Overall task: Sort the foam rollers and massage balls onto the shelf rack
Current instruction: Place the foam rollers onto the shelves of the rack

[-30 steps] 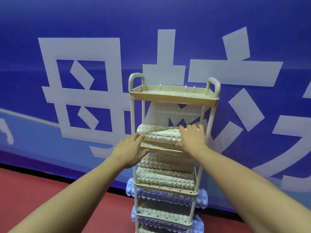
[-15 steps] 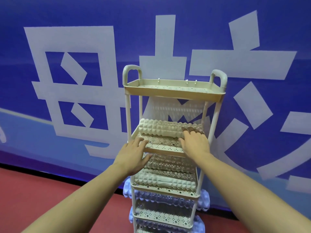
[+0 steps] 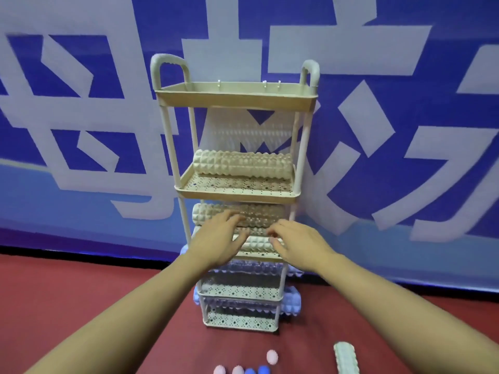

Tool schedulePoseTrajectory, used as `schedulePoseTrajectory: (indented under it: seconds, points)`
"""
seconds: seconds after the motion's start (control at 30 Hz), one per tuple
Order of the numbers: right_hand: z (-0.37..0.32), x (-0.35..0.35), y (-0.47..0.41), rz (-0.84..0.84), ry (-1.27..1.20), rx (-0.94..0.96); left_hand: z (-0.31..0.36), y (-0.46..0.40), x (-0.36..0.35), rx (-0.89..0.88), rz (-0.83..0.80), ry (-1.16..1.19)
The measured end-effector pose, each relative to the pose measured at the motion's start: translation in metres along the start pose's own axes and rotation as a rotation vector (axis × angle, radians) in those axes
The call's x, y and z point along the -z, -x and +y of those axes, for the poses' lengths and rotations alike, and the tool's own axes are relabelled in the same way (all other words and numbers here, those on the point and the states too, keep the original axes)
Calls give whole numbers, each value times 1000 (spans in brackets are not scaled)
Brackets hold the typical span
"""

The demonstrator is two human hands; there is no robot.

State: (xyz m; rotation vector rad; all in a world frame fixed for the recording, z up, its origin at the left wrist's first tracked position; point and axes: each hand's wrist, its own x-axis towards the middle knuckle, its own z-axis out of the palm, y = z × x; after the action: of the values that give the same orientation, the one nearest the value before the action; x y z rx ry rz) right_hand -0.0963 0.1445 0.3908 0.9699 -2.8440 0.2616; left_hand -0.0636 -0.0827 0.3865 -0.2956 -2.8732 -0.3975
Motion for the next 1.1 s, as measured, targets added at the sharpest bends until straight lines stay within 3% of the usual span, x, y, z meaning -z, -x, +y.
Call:
schedulePoseTrajectory:
  seconds: [0.13,0.2,0.4,0.6,0.9,1.1]
  points:
    - [32,-44,38,-416,2,-202,18,8,-57,36,-479,15]
    - [52,-72,55,-548,-13,-253,28,9,-85,50,-643,57]
    - [119,-159,106,-652,-253,-467,56,3,-184,86,-898,56]
    - [196,-272,161,-813,-416,-743,71,-16,-295,87,-1035,100]
    - [243,-426,234,-818,-547,-1077,71,-9,-447,153,-1096,183]
    - [238,-490,268,-621,-681,-1286,52,15,-507,246,-1060,265]
